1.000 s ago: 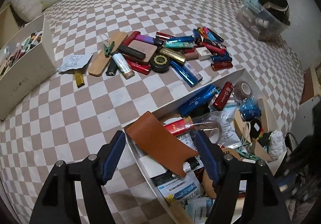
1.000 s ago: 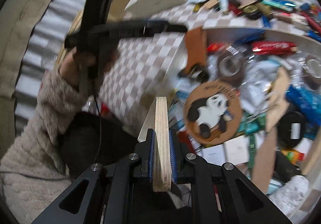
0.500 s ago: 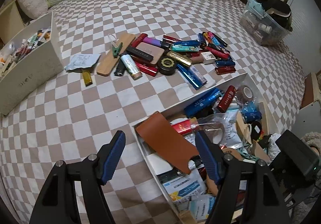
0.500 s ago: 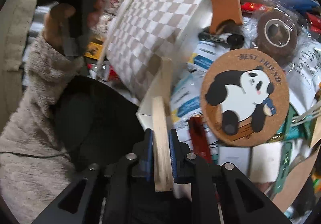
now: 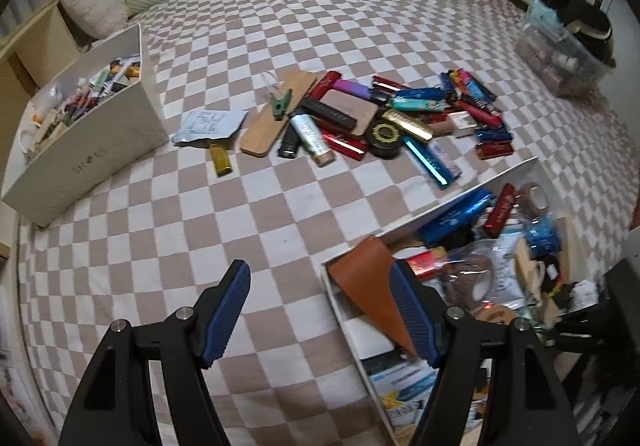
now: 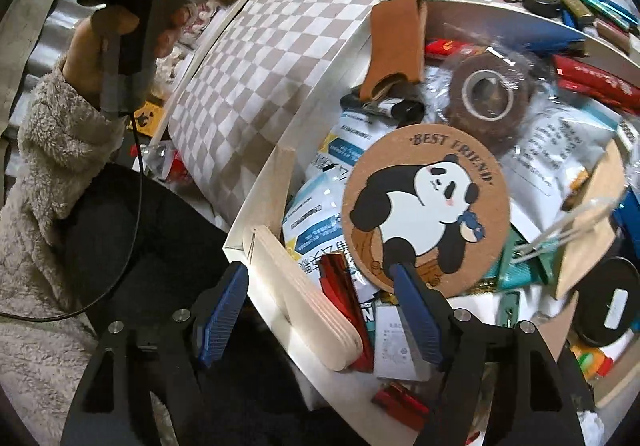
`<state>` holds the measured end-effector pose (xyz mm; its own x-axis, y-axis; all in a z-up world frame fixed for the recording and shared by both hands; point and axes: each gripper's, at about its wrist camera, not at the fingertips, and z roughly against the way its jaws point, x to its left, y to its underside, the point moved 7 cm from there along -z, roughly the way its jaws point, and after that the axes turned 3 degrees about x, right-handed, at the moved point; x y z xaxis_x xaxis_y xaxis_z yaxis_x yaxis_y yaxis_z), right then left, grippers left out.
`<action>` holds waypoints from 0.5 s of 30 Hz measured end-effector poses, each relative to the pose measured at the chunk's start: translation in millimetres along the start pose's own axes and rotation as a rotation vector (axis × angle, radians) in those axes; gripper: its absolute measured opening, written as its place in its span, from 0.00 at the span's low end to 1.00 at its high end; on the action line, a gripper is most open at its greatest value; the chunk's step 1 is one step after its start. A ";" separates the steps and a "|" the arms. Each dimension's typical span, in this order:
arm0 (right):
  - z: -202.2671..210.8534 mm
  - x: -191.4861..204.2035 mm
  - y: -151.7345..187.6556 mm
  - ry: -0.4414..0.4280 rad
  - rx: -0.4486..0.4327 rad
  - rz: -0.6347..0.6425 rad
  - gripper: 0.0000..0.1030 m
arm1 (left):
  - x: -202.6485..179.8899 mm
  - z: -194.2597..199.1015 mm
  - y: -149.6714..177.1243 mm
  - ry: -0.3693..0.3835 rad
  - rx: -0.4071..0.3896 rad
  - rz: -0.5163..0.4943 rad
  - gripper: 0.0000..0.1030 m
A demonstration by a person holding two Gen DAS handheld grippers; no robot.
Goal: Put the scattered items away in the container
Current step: 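Lower the wooden stick into the box and open the right tool, then lift both open tools up and away from the box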
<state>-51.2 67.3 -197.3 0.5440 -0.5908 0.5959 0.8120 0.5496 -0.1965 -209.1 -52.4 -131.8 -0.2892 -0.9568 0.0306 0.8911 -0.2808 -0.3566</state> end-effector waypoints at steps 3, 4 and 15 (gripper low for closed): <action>2.8 -3.0 0.7 -0.009 -0.011 -0.018 0.73 | 2.8 -5.6 0.0 -0.020 0.018 -0.001 0.70; 6.0 -3.3 1.8 -0.013 -0.015 -0.022 0.73 | 3.4 -7.5 -0.1 -0.025 0.022 0.000 0.70; 23.1 -2.6 8.6 -0.063 -0.099 -0.067 0.73 | 2.0 -51.6 -0.6 -0.187 0.117 -0.116 0.70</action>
<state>-50.4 87.2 -182.5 0.4761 -0.5842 0.6573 0.8646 0.4474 -0.2287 -228.3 -50.3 -179.7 -0.3321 -0.9120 0.2409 0.8932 -0.3861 -0.2303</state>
